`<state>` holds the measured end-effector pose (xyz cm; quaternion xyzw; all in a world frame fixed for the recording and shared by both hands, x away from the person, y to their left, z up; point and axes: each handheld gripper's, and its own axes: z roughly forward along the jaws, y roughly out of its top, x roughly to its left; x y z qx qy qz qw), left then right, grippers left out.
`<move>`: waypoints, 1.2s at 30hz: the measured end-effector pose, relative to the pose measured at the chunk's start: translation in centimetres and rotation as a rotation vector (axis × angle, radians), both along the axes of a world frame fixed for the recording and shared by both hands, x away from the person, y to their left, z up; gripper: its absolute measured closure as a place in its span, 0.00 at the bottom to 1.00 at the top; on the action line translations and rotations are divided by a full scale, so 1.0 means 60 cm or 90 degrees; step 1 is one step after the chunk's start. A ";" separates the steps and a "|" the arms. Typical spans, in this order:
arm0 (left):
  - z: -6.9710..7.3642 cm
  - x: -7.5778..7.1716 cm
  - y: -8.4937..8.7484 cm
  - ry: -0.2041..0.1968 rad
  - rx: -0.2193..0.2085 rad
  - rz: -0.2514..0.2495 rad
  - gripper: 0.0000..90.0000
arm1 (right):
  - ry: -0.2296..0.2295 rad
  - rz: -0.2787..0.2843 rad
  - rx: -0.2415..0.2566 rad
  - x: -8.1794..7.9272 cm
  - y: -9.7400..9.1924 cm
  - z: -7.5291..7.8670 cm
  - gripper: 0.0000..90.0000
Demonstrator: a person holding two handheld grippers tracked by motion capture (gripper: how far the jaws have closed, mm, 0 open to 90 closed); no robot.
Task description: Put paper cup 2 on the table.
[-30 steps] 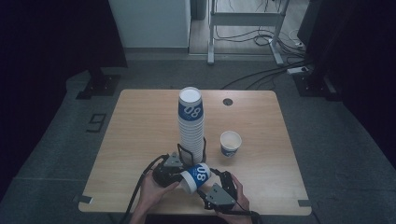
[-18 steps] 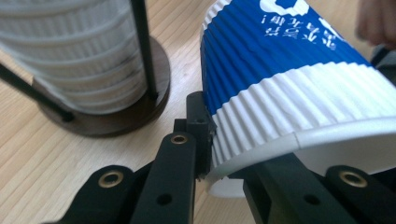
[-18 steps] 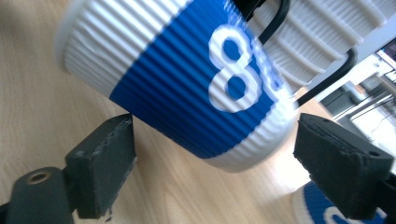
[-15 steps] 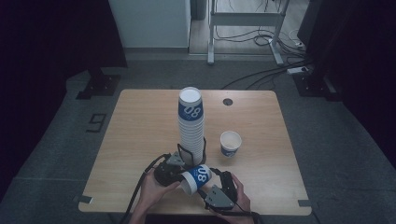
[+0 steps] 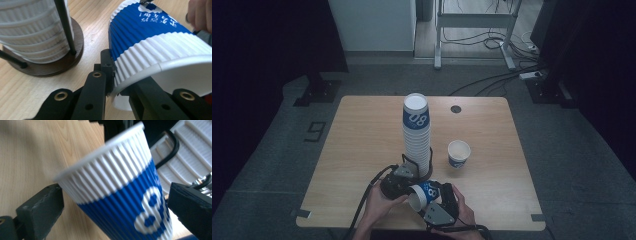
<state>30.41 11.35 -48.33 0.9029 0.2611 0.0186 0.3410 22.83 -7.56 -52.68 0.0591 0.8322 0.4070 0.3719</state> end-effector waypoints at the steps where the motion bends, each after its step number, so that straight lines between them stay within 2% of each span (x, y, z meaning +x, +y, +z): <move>1: 0.000 0.000 -0.001 0.000 -0.003 0.000 0.95 | 0.001 0.004 -0.003 -0.001 0.003 0.001 0.01; 3: 0.000 0.000 -0.002 0.001 -0.009 0.000 0.95 | -0.008 0.009 -0.012 0.000 0.008 0.002 0.03; 8: -0.001 0.000 -0.005 0.004 -0.029 0.004 0.96 | -0.002 0.022 0.002 0.001 0.014 0.003 0.10; 10: 0.000 -0.001 -0.005 0.001 -0.037 0.007 0.96 | -0.005 0.017 0.010 0.001 0.015 0.003 0.10; 18: 0.000 -0.002 -0.011 0.008 -0.051 0.007 0.96 | -0.001 0.020 0.032 0.002 0.016 0.007 0.14; 24: -0.002 -0.002 -0.011 0.007 -0.056 0.008 0.96 | -0.006 0.013 0.034 0.003 0.017 0.007 0.14; 26: -0.003 -0.003 -0.009 0.004 -0.064 0.010 0.95 | -0.007 0.012 0.034 0.002 0.018 0.008 0.16; 31: -0.005 -0.005 -0.003 -0.006 -0.100 0.020 0.95 | 0.010 0.009 0.062 0.005 0.015 0.009 0.17; 33: -0.006 -0.005 0.000 -0.006 -0.118 0.029 0.93 | 0.015 0.003 0.074 0.006 0.013 0.010 0.18; 36: -0.009 -0.007 0.002 -0.015 -0.129 0.039 0.88 | 0.030 0.001 0.092 0.008 0.010 0.012 0.18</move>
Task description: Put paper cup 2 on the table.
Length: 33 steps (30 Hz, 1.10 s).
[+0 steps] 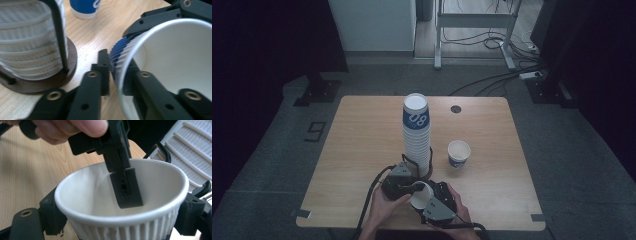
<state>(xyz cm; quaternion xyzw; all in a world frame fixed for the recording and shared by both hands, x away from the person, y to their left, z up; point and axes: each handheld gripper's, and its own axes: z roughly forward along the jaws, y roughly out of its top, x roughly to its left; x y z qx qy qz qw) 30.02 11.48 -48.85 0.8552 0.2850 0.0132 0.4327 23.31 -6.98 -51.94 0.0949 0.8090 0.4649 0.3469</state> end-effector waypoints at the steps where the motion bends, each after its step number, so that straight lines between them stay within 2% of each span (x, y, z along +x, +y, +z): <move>1: -0.001 -0.001 0.001 -0.003 -0.003 -0.001 0.88 | 0.005 0.000 0.004 0.001 -0.001 0.000 0.18; 3: -0.002 -0.002 0.002 -0.013 -0.008 0.005 0.84 | 0.013 -0.004 0.011 0.002 -0.003 0.000 0.18; 4: -0.002 -0.003 0.003 -0.016 -0.019 0.006 0.82 | 0.017 -0.005 0.017 0.002 -0.004 -0.001 0.18; 5: -0.002 -0.005 0.005 -0.023 -0.031 0.013 0.77 | 0.023 -0.010 0.021 0.003 -0.005 -0.001 0.18; 7: -0.002 -0.009 0.008 -0.043 -0.037 0.037 0.69 | 0.039 -0.011 0.037 0.006 -0.010 -0.003 0.18; 9: -0.003 -0.010 0.011 -0.047 -0.053 0.037 0.67 | 0.047 -0.017 0.049 0.008 -0.014 -0.004 0.18; 11: -0.004 -0.013 0.014 -0.057 -0.062 0.046 0.60 | 0.055 -0.020 0.062 0.009 -0.018 -0.003 0.18; 18: -0.009 -0.023 0.028 -0.092 -0.087 0.070 0.41 | 0.066 -0.042 0.078 0.016 -0.033 -0.002 0.18; 27: -0.013 -0.033 0.040 -0.132 -0.107 0.094 0.29 | 0.095 -0.067 0.105 0.023 -0.052 -0.004 0.19; 29: -0.013 -0.033 0.043 -0.136 -0.105 0.098 0.29 | 0.104 -0.071 0.113 0.025 -0.056 -0.004 0.19; 33: -0.017 -0.036 0.055 -0.152 -0.120 0.107 0.28 | 0.116 -0.085 0.135 0.030 -0.068 -0.004 0.19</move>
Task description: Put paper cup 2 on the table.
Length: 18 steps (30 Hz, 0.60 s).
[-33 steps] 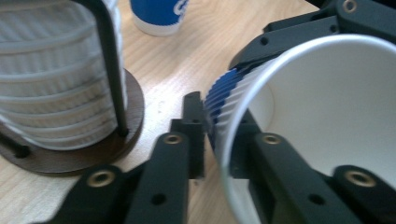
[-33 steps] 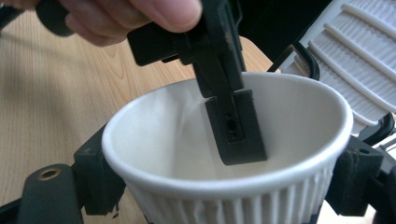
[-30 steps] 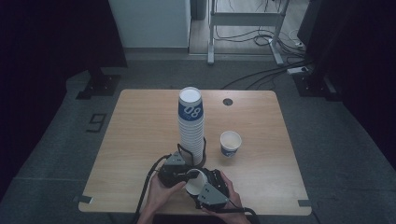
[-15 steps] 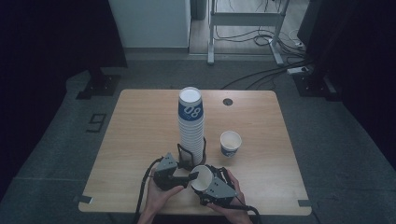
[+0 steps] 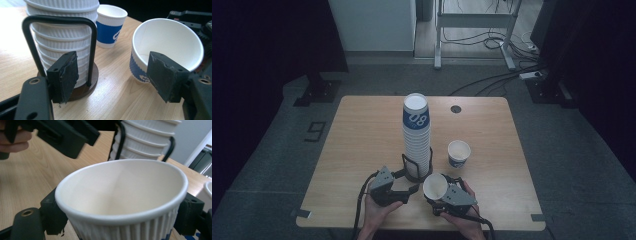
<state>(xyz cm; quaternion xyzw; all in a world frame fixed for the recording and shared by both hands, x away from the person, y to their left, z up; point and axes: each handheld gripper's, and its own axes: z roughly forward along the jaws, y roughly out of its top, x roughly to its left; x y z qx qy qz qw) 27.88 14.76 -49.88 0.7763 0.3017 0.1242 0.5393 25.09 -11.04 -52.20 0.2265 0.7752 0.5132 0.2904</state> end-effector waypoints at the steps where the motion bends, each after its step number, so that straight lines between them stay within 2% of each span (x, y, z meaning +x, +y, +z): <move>1: -0.002 0.000 0.003 -0.003 -0.002 0.003 0.28 | 0.004 -0.002 0.008 0.002 -0.004 0.000 0.19; 5: -0.012 -0.001 0.012 -0.011 0.004 0.022 0.27 | 0.021 -0.017 0.033 0.008 -0.017 0.000 0.19; 7: -0.015 -0.001 0.017 -0.014 0.014 0.034 0.23 | 0.028 -0.027 0.046 0.012 -0.025 0.001 0.19; 10: -0.021 -0.001 0.028 -0.019 0.009 0.050 0.22 | 0.041 -0.045 0.070 0.019 -0.037 0.000 0.19; 13: -0.032 0.001 0.043 -0.012 0.003 0.072 0.18 | 0.052 -0.075 0.090 0.026 -0.053 0.000 0.19; 16: -0.036 0.000 0.047 -0.035 0.038 0.086 0.16 | 0.063 -0.116 0.104 0.037 -0.073 0.002 0.19; 18: -0.037 0.000 0.050 -0.040 0.037 0.086 0.16 | 0.065 -0.137 0.117 0.044 -0.087 0.004 0.19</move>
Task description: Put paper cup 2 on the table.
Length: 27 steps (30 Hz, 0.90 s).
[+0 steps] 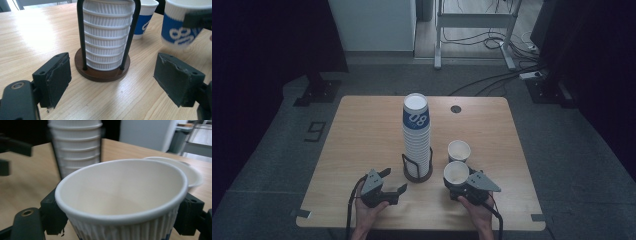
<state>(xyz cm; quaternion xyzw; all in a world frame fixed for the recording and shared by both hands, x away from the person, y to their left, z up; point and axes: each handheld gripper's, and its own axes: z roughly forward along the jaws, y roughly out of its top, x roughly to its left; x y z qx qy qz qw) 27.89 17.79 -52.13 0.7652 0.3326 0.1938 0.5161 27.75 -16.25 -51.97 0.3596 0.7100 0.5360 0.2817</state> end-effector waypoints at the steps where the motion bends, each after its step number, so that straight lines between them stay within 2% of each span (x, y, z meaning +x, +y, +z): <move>1: 0.000 0.001 0.002 0.002 -0.001 -0.002 0.16 | -0.002 -0.016 0.008 0.003 -0.009 0.002 0.19; 3: -0.002 0.002 0.005 0.004 -0.002 -0.001 0.16 | -0.002 -0.035 0.020 0.007 -0.021 0.003 0.19; 5: -0.008 0.001 0.010 -0.012 -0.011 0.002 0.16 | -0.003 -0.061 0.028 0.012 -0.037 0.004 0.19; 7: -0.017 0.002 0.015 -0.004 -0.015 0.016 0.16 | 0.000 -0.092 0.037 0.017 -0.052 0.002 0.19; 10: -0.023 0.005 0.015 -0.002 0.010 0.024 0.16 | 0.009 -0.130 0.048 0.032 -0.074 -0.004 0.19; 13: -0.025 0.008 0.016 -0.010 0.000 0.033 0.16 | 0.018 -0.174 0.036 0.053 -0.089 -0.013 0.18; 16: -0.026 0.007 0.012 -0.022 0.007 0.041 0.16 | 0.026 -0.197 0.047 0.069 -0.099 -0.020 0.18; 19: -0.026 0.007 0.011 -0.024 0.000 0.044 0.16 | 0.034 -0.217 0.049 0.084 -0.108 -0.024 0.18; 24: -0.028 0.009 0.013 -0.025 -0.002 0.051 0.16 | 0.044 -0.235 0.040 0.102 -0.112 -0.033 0.18; 26: -0.031 0.006 0.015 -0.035 -0.016 0.060 0.16 | 0.050 -0.241 0.034 0.107 -0.113 -0.036 0.18; 27: -0.034 0.007 0.016 -0.030 -0.026 0.063 0.16 | 0.049 -0.241 0.035 0.108 -0.114 -0.037 0.18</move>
